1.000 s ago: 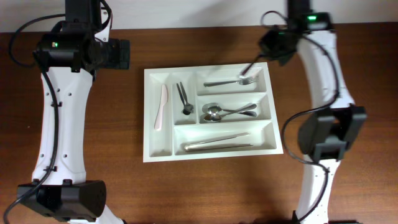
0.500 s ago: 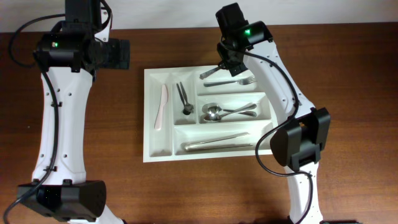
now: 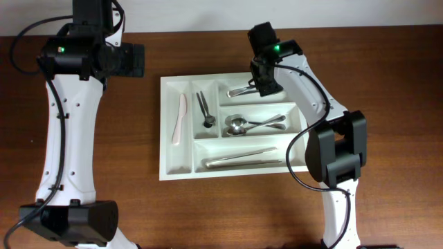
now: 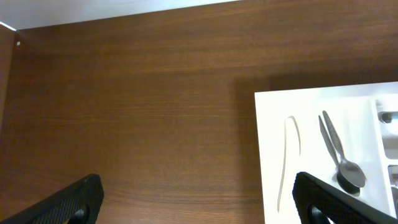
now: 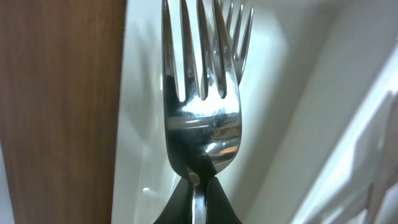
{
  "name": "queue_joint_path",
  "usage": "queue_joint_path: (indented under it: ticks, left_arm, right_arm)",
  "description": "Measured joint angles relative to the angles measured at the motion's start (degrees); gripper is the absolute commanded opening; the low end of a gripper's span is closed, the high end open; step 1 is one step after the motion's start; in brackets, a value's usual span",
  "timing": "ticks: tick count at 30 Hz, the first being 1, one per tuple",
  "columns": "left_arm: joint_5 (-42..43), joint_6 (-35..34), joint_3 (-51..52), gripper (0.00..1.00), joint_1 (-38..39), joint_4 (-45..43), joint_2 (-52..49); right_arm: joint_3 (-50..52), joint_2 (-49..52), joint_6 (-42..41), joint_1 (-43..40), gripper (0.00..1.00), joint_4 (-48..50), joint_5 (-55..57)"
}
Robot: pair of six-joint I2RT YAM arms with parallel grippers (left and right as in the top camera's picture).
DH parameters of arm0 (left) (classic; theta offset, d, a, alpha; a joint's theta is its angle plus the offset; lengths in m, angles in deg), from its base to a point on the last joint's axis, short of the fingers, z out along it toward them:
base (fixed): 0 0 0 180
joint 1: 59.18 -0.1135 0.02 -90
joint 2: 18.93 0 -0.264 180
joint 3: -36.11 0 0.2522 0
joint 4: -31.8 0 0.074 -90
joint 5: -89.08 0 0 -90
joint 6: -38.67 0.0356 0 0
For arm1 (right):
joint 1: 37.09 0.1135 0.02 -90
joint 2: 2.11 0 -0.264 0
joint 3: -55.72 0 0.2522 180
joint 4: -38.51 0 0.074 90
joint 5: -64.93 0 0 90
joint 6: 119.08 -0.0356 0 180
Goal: Pack container
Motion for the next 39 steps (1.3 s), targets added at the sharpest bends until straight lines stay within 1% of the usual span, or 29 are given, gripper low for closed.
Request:
queue_joint_path:
  ticks: [1, 2, 3, 6, 7, 8, 15, 17, 19, 21, 23, 27, 30, 33, 35, 39]
  left_arm:
    - [0.0, 0.0, 0.0, 0.99, 0.0, 0.0, 0.0]
    - [0.0, 0.0, 0.0, 0.99, 0.0, 0.0, 0.0]
    - [0.0, 0.0, 0.0, 0.99, 0.0, 0.0, 0.0]
    - [0.0, 0.0, 0.0, 0.99, 0.0, 0.0, 0.0]
    - [0.0, 0.0, 0.0, 0.99, 0.0, 0.0, 0.0]
    - [0.0, 0.0, 0.0, 0.99, 0.0, 0.0, 0.0]
    - [0.0, 0.0, 0.0, 0.99, 0.0, 0.0, 0.0]
    - [0.0, 0.0, 0.0, 0.99, 0.0, 0.0, 0.0]
    - [0.0, 0.0, 0.0, 0.99, 0.0, 0.0, 0.0]
    - [0.0, 0.0, 0.0, 0.99, 0.0, 0.0, 0.0]
    - [0.0, 0.0, 0.0, 0.99, 0.0, 0.0, 0.0]
    - [0.0, 0.0, 0.0, 0.99, 0.0, 0.0, 0.0]
    - [0.0, 0.0, 0.0, 0.99, 0.0, 0.0, 0.0]
    - [0.0, 0.0, 0.0, 0.99, 0.0, 0.0, 0.0]
    - [0.0, 0.0, 0.0, 0.99, 0.0, 0.0, 0.0]
    - [0.0, 0.0, 0.0, 0.99, 0.0, 0.0, 0.0]
  right_arm:
    - [0.3, 0.0, -0.3, 0.0, 0.35, 0.4, -0.4]
    - [0.7, 0.0, -0.2, 0.0, 0.47, 1.0, -0.8]
    - [0.8, 0.0, -0.2, 0.0, 0.55, 1.7, -1.2]
    - [0.8, 0.0, -0.6, 0.0, 0.87, 4.7, -2.5]
    - [0.8, 0.0, -0.3, 0.0, 0.95, 5.3, -3.0]
    - [0.8, 0.0, -0.3, 0.0, 1.0, 5.9, -3.4]
    - [0.0, 0.0, 0.5, -0.1, 0.99, 8.5, -5.4]
    - [-2.1, 0.0, 3.3, -0.2, 0.99, 8.7, -5.3]
    - [-5.3, 0.0, 8.0, -0.4, 0.99, 8.9, -4.5]
    - [-9.6, 0.0, 16.0, -0.7, 0.99, 8.4, -3.1]
    - [-13.9, 0.0, 28.0, -1.3, 0.99, 6.9, -2.0]
    - [-20.8, 0.0, 56.7, -3.0, 0.99, 1.6, 0.2]
    - [-22.6, 0.0, 72.5, -4.0, 0.99, -0.4, 3.4]
    - [-22.8, 0.0, 82.7, -4.9, 0.99, -1.0, 7.4]
    - [-22.8, 0.0, 86.8, -5.3, 0.99, -1.5, 9.2]
    - [-22.8, 0.0, 91.1, -5.9, 0.99, -1.7, 11.1]
